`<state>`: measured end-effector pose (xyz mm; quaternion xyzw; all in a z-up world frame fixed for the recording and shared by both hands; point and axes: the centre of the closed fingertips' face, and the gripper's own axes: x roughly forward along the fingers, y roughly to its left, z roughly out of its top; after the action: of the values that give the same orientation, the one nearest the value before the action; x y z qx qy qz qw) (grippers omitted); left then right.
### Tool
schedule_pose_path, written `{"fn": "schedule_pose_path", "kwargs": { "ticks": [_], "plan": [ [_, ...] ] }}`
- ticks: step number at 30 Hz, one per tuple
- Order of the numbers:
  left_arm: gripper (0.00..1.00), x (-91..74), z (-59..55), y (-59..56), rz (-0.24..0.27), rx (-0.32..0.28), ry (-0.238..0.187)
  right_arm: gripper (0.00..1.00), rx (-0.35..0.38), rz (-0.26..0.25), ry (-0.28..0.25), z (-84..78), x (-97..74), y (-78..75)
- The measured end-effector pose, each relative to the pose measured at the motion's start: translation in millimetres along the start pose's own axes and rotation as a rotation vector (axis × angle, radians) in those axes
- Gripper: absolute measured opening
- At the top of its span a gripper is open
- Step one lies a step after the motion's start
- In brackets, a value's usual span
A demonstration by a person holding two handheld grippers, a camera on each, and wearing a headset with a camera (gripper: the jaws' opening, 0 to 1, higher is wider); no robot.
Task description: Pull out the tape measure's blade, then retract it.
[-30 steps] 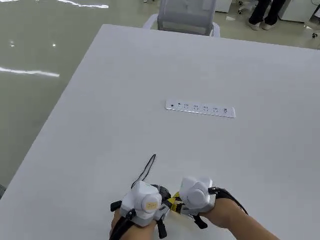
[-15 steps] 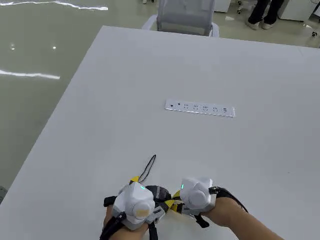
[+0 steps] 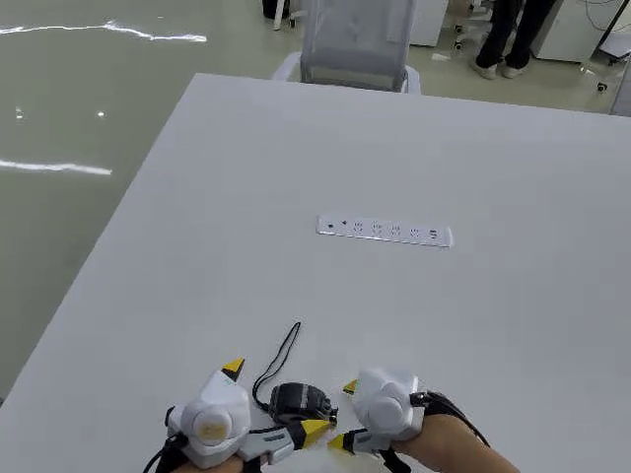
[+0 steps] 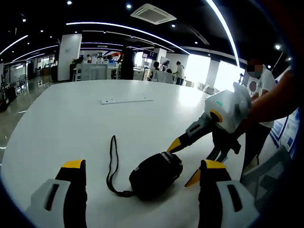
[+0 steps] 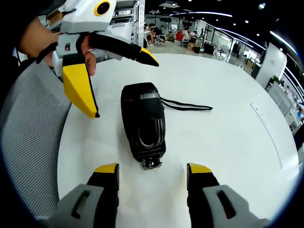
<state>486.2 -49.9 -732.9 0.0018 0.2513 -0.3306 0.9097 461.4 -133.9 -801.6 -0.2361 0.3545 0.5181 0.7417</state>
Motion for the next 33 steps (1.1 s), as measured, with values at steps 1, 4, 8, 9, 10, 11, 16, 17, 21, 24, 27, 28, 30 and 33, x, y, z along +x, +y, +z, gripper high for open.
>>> {"fn": "schedule_pose_path", "kwargs": {
  "ticks": [1,4,8,9,10,11,16,17,21,24,27,28,30,33],
  "plan": [
    [0.99,-3.7,-0.1,2.5,0.000,-0.002,-0.002,0.65,-0.002,-0.009,-0.003,0.0,-2.1,-0.7],
    [0.99,-14.8,-2.4,12.5,-0.003,-0.013,-0.012,0.75,0.001,-0.044,-0.037,0.4,-11.2,-0.7],
    [0.99,-28.2,-4.9,23.0,-0.018,-0.027,0.005,0.88,0.103,-0.084,-0.113,0.6,-26.8,-3.1],
    [0.99,-31.0,-3.5,25.7,-0.010,-0.024,0.001,0.90,0.113,-0.094,-0.119,-1.3,-30.1,-3.4],
    [0.99,-34.7,-1.9,30.8,0.009,-0.009,-0.003,0.93,0.114,-0.108,-0.127,-4.1,-35.0,-3.5],
    [0.99,-37.3,-0.3,32.8,0.013,-0.008,-0.008,0.95,0.121,-0.115,-0.134,-5.6,-38.3,-2.4],
    [0.99,-54.6,6.9,32.8,0.001,0.014,-0.041,0.95,0.171,-0.195,-0.185,-16.6,-62.5,-3.2],
    [0.99,-59.4,4.1,33.2,0.001,0.027,-0.037,0.96,0.190,-0.206,-0.194,-20.6,-69.2,-2.2],
    [0.99,-75.8,-10.3,40.6,0.019,0.016,-0.006,0.96,0.243,-0.244,-0.210,-38.4,-89.2,2.1],
    [0.99,-87.8,-21.3,50.8,0.045,-0.010,0.001,0.97,0.276,-0.287,-0.222,-53.5,-103.7,3.5],
    [0.99,-100.2,-31.2,57.9,0.058,-0.015,0.012,0.99,0.319,-0.328,-0.231,-67.0,-117.7,4.1],
    [0.99,-102.9,-33.8,60.4,0.059,-0.020,0.012,0.99,0.326,-0.341,-0.233,-70.1,-122.0,3.6],
    [0.99,-109.9,-39.8,64.5,0.061,-0.021,0.018,1.00,0.348,-0.378,-0.248,-75.8,-134.2,1.7],
    [0.99,-119.8,-46.2,69.8,0.066,-0.021,0.029,1.00,0.366,-0.419,-0.247,-89.3,-150.7,2.1]
  ]
}}
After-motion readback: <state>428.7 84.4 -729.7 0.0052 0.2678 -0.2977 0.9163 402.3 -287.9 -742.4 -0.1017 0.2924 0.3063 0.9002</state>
